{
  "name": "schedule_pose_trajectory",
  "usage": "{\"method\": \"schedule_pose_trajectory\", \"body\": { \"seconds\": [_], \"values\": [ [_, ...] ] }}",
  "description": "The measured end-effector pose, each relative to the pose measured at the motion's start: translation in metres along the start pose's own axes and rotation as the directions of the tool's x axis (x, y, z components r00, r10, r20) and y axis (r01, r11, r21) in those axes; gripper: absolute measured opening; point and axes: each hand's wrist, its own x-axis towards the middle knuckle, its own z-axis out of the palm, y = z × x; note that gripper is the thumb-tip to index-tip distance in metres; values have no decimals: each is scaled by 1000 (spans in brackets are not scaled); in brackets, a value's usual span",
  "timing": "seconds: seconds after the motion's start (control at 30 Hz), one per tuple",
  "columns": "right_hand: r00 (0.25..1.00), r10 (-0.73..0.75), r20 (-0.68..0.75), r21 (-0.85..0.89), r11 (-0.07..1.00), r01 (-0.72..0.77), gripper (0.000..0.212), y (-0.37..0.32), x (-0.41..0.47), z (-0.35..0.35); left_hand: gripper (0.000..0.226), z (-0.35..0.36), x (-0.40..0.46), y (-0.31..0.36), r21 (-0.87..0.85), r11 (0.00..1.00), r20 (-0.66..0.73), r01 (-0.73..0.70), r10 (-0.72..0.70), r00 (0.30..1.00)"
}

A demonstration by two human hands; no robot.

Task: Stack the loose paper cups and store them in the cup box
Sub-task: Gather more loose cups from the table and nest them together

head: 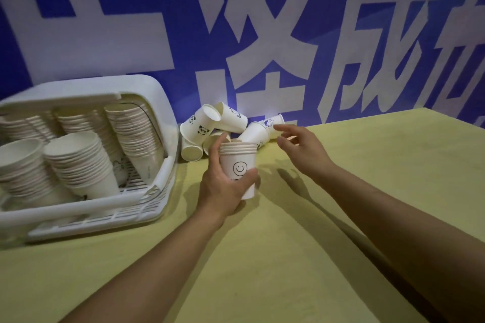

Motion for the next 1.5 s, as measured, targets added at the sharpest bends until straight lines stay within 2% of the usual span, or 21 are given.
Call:
{"method": "schedule_pose_trajectory", "body": {
  "seconds": [0.1, 0.2, 0.27, 0.37, 0.43, 0.6, 0.7, 0.77, 0.93, 1.07, 1.17, 1.27, 1.33, 1.4, 1.5],
  "values": [
    [993, 111, -38, -47, 992, -113, 46, 0, 24, 28, 82, -18, 0, -16, -40, 999, -117, -3, -1, 993],
    [961, 258, -98, -1, 966, -259, 64, 1, 41, 59, 87, -20, 9, -23, -77, 997, -170, 13, -26, 985],
    [950, 284, -131, -34, 956, -291, 70, 0, 46, 79, 87, -18, 13, -25, -101, 994, -188, 46, -64, 980],
    [952, 263, -159, -188, 938, -291, 78, -3, 55, 99, 84, -18, 18, -29, -136, 989, -201, 62, -89, 976],
    [945, 285, -161, -214, 925, -315, 82, -6, 60, 104, 84, -19, 18, -30, -143, 987, -192, 78, -105, 976],
    [923, 375, -86, -16, 926, -377, 88, -12, 65, 96, 89, -21, 16, -26, -146, 986, -186, 75, -102, 977],
    [945, 303, -123, 95, 952, -292, 89, -13, 54, 78, 94, -22, 13, -25, -166, 985, -106, 43, -61, 992],
    [961, 231, -150, 165, 964, -206, 88, -14, 38, 62, 96, -22, 9, -23, -172, 985, 9, 26, -25, 1000],
    [974, 141, -177, 380, 923, -64, 82, -24, -10, 32, 98, -20, 0, -14, -122, 992, 265, -12, 44, 963],
    [987, 29, -161, 468, 882, 50, 72, -38, -45, 25, 96, -18, -4, -12, -95, 995, 309, -26, 54, 949],
    [990, -77, -115, 347, 931, 113, 53, -40, -63, 37, 101, -18, -3, -11, -71, 997, 279, -24, 43, 959],
    [992, -78, -95, 283, 954, 102, 36, -36, -75, 53, 101, -20, -2, -13, -76, 997, 177, -26, 39, 984],
    [995, -72, -67, 268, 960, 88, 34, -32, -76, 54, 95, -20, 0, -14, -84, 996, 109, -27, 36, 993],
    [992, -78, -99, 205, 974, 97, 33, -29, -71, 49, 88, -19, 1, -16, -106, 994, 70, -3, 10, 997],
    [986, -65, -152, -21, 998, 63, 45, -14, -59, 40, 74, -18, 4, -18, -148, 989, -18, 27, -30, 999]
  ]
}}
